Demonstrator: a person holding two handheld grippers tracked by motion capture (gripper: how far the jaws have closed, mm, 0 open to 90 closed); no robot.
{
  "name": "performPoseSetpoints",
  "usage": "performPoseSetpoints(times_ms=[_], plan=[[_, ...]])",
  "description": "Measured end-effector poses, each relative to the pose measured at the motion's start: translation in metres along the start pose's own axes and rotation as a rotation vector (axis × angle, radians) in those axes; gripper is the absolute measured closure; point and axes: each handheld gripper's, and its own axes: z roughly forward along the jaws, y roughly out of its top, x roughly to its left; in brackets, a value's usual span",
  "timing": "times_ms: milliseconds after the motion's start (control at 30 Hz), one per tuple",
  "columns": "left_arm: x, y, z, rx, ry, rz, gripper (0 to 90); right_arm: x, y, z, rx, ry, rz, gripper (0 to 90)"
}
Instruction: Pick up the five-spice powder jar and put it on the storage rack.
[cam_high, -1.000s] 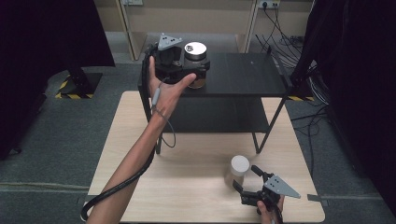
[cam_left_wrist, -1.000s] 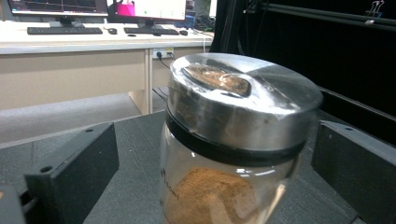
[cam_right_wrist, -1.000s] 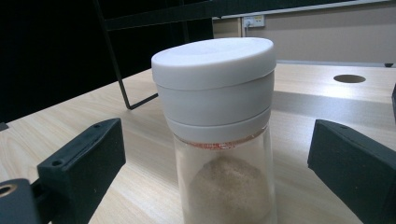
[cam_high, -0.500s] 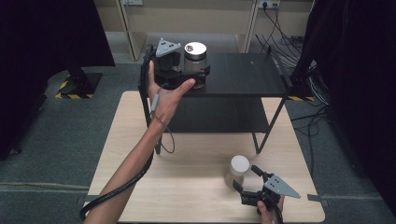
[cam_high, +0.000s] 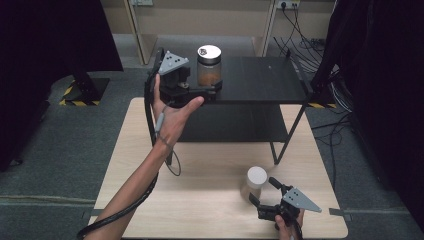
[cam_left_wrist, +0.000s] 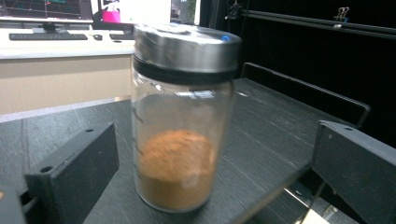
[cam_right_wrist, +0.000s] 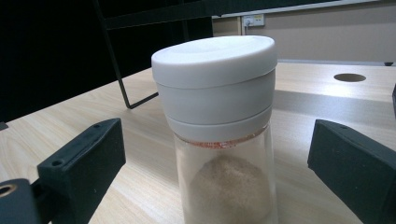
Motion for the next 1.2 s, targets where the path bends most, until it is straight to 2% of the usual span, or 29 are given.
performPoseSetpoints(times_ms=[33,133,233,500,600,733,833,1100,1200], plan=[[-0.001,-0.002,-0.002,0.000,-0.006,0.008,0.3,0.000,0.000,0.000,0.000,0.000,0.000,4.4],[0.000,-0.008,-0.006,-0.009,-0.029,-0.008,0.3,0.000,0.000,0.000,0.000,0.000,0.001,4.4],[-0.004,-0.016,-0.010,-0.014,-0.027,0.017,0.3,0.000,0.000,0.000,0.000,-0.001,-0.001,4.4],[-0.003,-0.037,-0.020,-0.029,-0.062,0.011,0.3,0.000,0.000,0.000,0.000,-0.001,-0.001,4.4],[-0.006,-0.045,-0.023,-0.038,-0.055,0.037,0.3,0.000,0.000,0.000,0.001,-0.003,0.000,4.4],[-0.010,-0.057,-0.028,-0.048,-0.065,0.062,0.3,0.000,0.000,0.000,0.000,-0.003,-0.002,4.4],[-0.011,-0.065,-0.030,-0.047,-0.091,0.067,0.3,0.000,0.000,0.000,-0.001,-0.003,-0.004,4.4],[-0.015,-0.089,-0.037,-0.056,-0.108,0.091,0.3,0.000,0.000,-0.001,-0.003,-0.004,-0.004,4.4],[-0.013,-0.099,-0.040,-0.062,-0.115,0.082,0.3,0.000,0.000,-0.001,-0.002,-0.004,-0.003,4.4]])
